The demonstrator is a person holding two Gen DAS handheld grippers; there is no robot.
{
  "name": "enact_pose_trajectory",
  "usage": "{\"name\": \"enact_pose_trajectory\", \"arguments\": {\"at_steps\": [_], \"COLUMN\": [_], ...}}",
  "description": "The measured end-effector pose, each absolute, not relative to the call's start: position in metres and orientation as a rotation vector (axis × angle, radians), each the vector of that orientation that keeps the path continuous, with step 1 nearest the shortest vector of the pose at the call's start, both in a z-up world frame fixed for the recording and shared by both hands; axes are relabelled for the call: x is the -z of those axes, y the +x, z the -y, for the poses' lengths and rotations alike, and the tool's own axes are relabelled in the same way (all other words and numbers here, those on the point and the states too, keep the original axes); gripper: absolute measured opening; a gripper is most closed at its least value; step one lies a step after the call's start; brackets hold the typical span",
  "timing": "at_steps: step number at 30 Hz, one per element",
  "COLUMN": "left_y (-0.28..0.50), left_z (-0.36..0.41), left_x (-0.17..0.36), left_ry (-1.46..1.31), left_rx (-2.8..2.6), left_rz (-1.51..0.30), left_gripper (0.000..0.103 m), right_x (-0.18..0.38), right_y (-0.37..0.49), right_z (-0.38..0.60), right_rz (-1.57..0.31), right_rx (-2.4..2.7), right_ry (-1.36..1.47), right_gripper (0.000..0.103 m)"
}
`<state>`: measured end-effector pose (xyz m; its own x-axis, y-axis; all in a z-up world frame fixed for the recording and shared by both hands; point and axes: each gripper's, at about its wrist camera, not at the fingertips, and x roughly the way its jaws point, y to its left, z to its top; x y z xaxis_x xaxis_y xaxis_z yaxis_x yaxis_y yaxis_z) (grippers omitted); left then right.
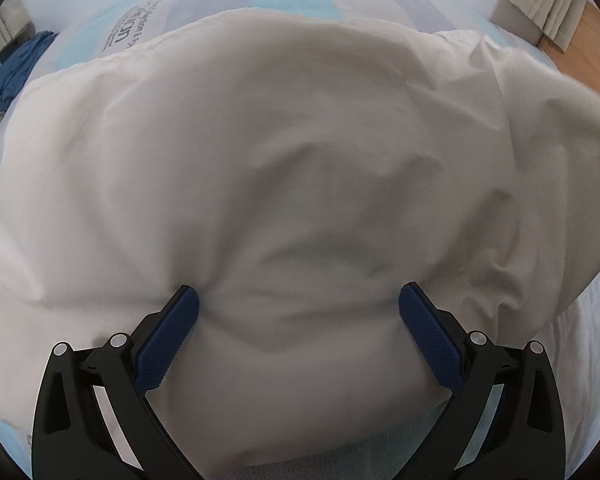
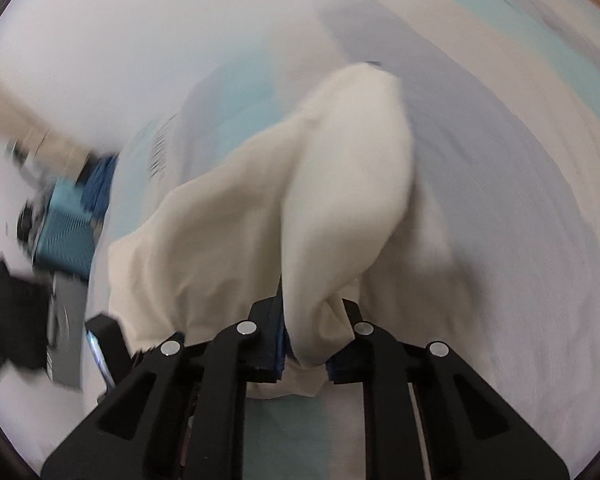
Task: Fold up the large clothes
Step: 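Grasp the bundle's edge with the right tool and lift it, then lift the cream jacket bundle with the right tool while the left tool approaches it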
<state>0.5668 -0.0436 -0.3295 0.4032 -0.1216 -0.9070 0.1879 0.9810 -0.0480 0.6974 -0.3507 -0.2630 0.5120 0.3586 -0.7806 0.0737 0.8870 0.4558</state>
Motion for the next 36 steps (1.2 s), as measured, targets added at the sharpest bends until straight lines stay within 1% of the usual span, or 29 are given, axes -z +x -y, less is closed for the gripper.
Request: {"name": "enact_pose_trajectory", "arguments": {"at_steps": [2,3,7,9,13,15,17,18,21,23,27,31,36], "left_y": [0.567,0.567,0.558,0.554,0.555,0.554,0.551,0.548,0.528,0.512,0.489,0.492,0.506], "left_z": [0.038,0.032,-0.01,-0.033,-0.063,-0.062,-0.065,-0.071,-0.098,-0.124,-0.175,-0.19,-0.213], "left_x": [0.32,0.312,0.276,0.272,0.301,0.311,0.307,0.3,0.279,0.274,0.29,0.312,0.33], "left_ry": [0.027,0.001,-0.038,-0.041,-0.027,0.004,-0.011,-0.035,-0.042,-0.049,-0.115,-0.179,-0.26], "left_rx": [0.207,0.204,0.1,0.04,0.012,0.031,0.045,0.048,-0.021,-0.078,-0.146,-0.096,-0.055], "left_rz": [-1.139,-1.13,-1.068,-1.058,-1.121,-1.105,-1.089,-1.08,-1.033,-1.028,-1.072,-1.097,-1.103], "left_gripper": [0.095,0.089,0.09,0.09,0.09,0.09,0.089,0.087,0.088,0.088,0.089,0.089,0.096], "right_x": [0.252,0.246,0.232,0.225,0.216,0.214,0.214,0.215,0.212,0.212,0.215,0.224,0.232], "right_y": [0.698,0.7,0.702,0.699,0.698,0.696,0.696,0.695,0.692,0.69,0.682,0.667,0.653], "right_z": [0.337,0.328,0.31,0.303,0.267,0.24,0.216,0.201,0.177,0.16,0.129,0.089,0.038], "right_rz": [-1.009,-1.0,-0.975,-0.959,-0.934,-0.923,-0.928,-0.932,-0.936,-0.943,-0.957,-0.956,-0.953], "right_rx": [-0.219,-0.239,-0.275,-0.302,-0.37,-0.413,-0.446,-0.468,-0.502,-0.517,-0.53,-0.566,-0.617], "right_ry": [0.404,0.368,0.273,0.215,0.126,0.08,0.049,0.027,-0.003,-0.029,-0.087,-0.168,-0.231], "right_gripper": [0.013,0.013,0.013,0.013,0.013,0.013,0.013,0.013,0.013,0.013,0.013,0.013,0.013]}}
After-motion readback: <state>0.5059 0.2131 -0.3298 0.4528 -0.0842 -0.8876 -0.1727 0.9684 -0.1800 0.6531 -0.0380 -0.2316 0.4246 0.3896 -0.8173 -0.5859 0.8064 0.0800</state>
